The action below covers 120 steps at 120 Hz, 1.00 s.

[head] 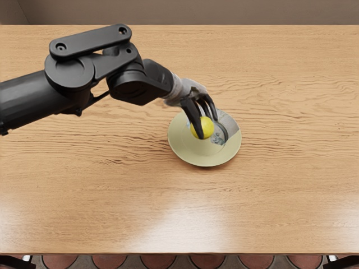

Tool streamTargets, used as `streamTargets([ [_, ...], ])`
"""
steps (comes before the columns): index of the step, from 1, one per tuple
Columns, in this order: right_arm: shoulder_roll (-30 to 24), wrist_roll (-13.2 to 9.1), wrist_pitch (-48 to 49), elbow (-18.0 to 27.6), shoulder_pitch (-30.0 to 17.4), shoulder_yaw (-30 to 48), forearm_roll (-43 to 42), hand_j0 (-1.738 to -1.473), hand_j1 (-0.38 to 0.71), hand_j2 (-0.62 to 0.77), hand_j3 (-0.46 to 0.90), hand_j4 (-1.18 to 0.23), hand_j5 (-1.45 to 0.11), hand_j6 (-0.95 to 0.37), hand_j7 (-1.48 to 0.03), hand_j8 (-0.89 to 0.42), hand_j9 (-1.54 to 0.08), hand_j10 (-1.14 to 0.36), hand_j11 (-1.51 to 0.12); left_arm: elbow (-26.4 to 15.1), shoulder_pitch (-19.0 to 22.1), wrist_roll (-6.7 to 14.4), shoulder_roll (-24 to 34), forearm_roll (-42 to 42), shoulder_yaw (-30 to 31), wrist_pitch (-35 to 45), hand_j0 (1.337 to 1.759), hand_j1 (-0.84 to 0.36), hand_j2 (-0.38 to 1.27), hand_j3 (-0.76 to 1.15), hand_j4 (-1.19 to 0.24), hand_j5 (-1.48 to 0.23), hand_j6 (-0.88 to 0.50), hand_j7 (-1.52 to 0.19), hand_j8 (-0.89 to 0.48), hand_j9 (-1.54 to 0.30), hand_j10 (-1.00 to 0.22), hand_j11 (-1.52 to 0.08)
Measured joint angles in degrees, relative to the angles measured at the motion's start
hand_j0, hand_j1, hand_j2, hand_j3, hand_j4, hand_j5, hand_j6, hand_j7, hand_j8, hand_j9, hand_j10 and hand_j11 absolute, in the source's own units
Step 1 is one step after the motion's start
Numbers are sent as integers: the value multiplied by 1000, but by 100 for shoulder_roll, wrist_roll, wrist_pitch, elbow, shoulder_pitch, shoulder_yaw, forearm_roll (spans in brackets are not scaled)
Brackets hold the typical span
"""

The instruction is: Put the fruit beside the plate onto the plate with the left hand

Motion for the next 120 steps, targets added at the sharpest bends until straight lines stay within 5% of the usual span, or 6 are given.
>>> streamTargets([
  [58,0,0,0,-1,0,0,0,-1658,-305,-7,0,-37,-47,-37,-47,-37,-47,-37,-47,-9,-77,0,-32,607,-65,198,1658,-54,95,0,-341,-450,-324,-447,-322,-446,-338,-447],
  [88,0,0,0,0,0,0,0,-1658,-305,-7,0,-37,-47,-37,-47,-37,-47,-37,-47,-106,64,0,929,-103,-996,-698,1658,17,64,0,-279,-364,-274,-363,-273,-363,-278,-363],
  [112,0,0,0,-1,0,0,0,-1658,-305,-7,0,-37,-47,-37,-47,-37,-47,-37,-47,-267,840,0,2077,-984,-1802,-1539,1658,36,56,0,-263,-341,-261,-341,-261,-341,-262,-341],
  [120,0,0,0,-1,0,0,1,-1658,-305,-7,0,-37,-47,-37,-47,-37,-47,-37,-47,-427,1428,0,2471,-1390,-2073,-1611,1658,39,54,0,-260,-338,-258,-337,-258,-337,-259,-337],
])
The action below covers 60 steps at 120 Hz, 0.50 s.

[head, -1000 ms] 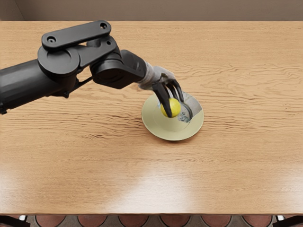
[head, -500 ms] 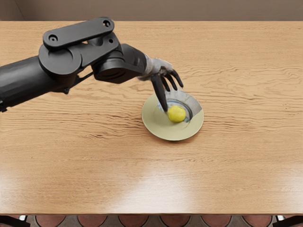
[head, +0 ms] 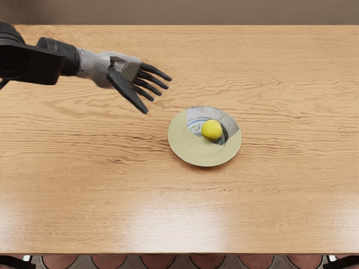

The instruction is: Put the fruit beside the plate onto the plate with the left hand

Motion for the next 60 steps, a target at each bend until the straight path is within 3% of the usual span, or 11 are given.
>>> streamTargets([
  [11,0,0,0,0,0,0,0,-1658,-305,-7,0,-37,-47,-37,-47,-37,-47,-37,-47,-254,575,0,336,-296,-473,-47,1658,42,53,0,-257,-334,-256,-334,-256,-334,-257,-334],
  [38,0,0,0,1,0,0,-1,-1658,-305,-7,0,-37,-47,-37,-47,-37,-47,-37,-47,-435,1485,0,810,-644,-1307,-77,1658,45,52,0,-254,-330,-253,-330,-253,-330,-253,-330],
  [60,0,0,0,0,0,0,0,-1658,-305,-7,0,-37,-47,-37,-47,-37,-47,-37,-47,-212,1823,0,1123,-1113,-1708,-81,1658,46,51,0,-252,-329,-252,-329,-252,-329,-252,-329],
])
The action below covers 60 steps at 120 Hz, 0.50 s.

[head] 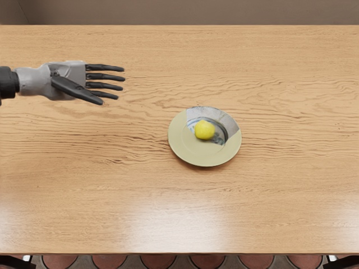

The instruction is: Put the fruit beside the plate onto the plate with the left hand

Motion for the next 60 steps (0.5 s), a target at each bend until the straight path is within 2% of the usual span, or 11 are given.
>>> streamTargets([
  [44,0,0,0,0,0,0,0,-1658,-305,-7,0,-37,-47,-37,-47,-37,-47,-37,-47,892,303,0,84,-455,-82,-1,1658,47,51,0,-250,-327,-250,-327,-250,-328,-250,-328],
  [60,0,0,0,1,0,0,0,-1658,-305,-7,0,-37,-47,-37,-47,-37,-47,-37,-47,1055,329,0,83,-535,-80,-2,1658,47,50,0,-250,-327,-249,-327,-249,-327,-250,-328],
])
